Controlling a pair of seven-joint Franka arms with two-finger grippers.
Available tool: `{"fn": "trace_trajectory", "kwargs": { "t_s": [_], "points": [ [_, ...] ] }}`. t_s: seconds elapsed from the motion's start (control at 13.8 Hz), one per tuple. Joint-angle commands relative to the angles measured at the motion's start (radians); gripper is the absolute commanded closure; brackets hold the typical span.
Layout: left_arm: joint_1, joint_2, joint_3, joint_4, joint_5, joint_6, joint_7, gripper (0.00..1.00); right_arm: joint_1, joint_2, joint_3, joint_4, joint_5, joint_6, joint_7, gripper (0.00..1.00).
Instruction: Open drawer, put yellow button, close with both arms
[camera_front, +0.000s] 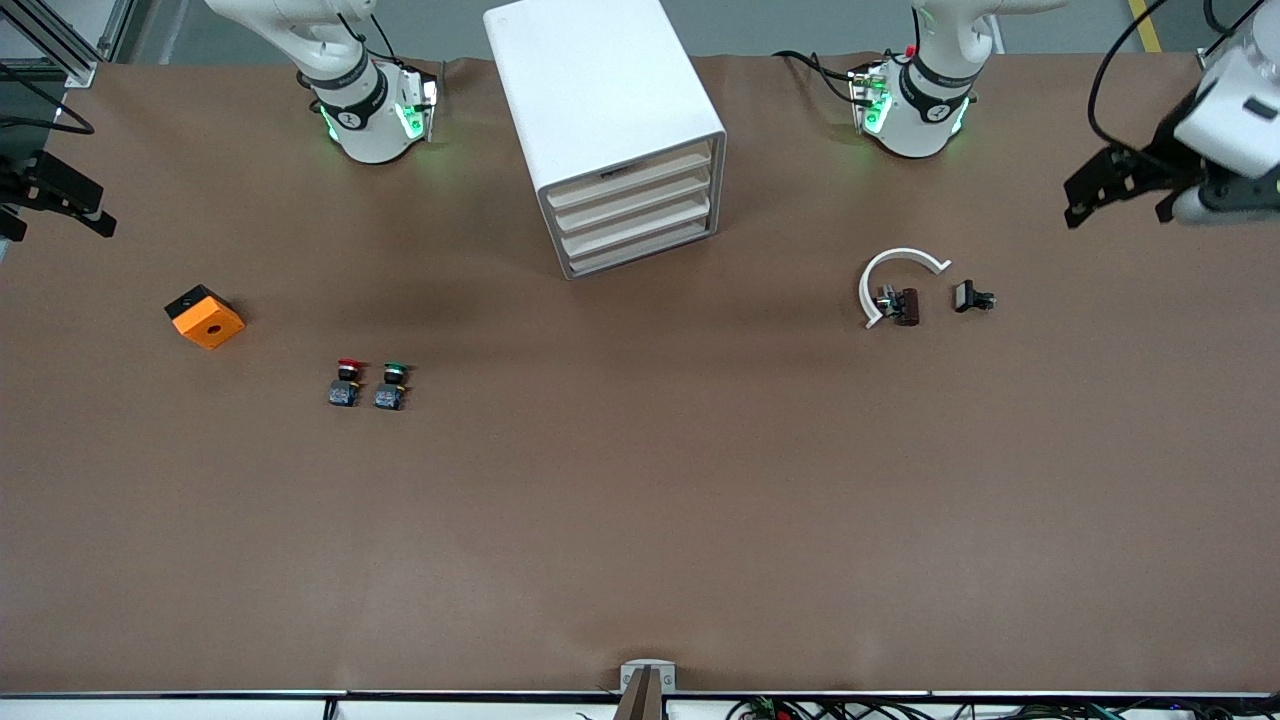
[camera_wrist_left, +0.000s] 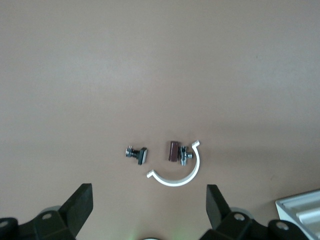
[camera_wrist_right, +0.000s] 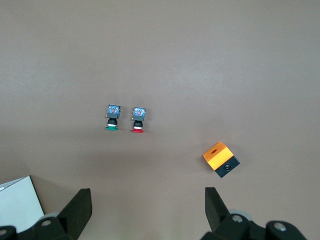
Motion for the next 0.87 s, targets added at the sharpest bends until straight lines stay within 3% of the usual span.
{"fn": "trace_trajectory", "kwargs": {
  "t_s": [0.0, 0.36, 0.79],
  "points": [
    [0.009, -0.039, 0.001, -0.021, -0.013, -0.009, 0.02, 0.0, -0.017, -0.032, 0.012, -0.034, 0.012, 0.007, 0.048, 0.0],
    [0.015, -0.014, 0.022, 0.04, -0.01, -0.008, -0.071, 0.0, -0.017, -0.033, 0.012, -0.035, 0.007, 0.008, 0.043, 0.0],
    [0.008, -0.001, 0.018, 0.044, -0.011, -0.04, -0.054, 0.0, -0.016, -0.033, 0.012, -0.035, 0.006, 0.007, 0.043, 0.0]
  ]
}}
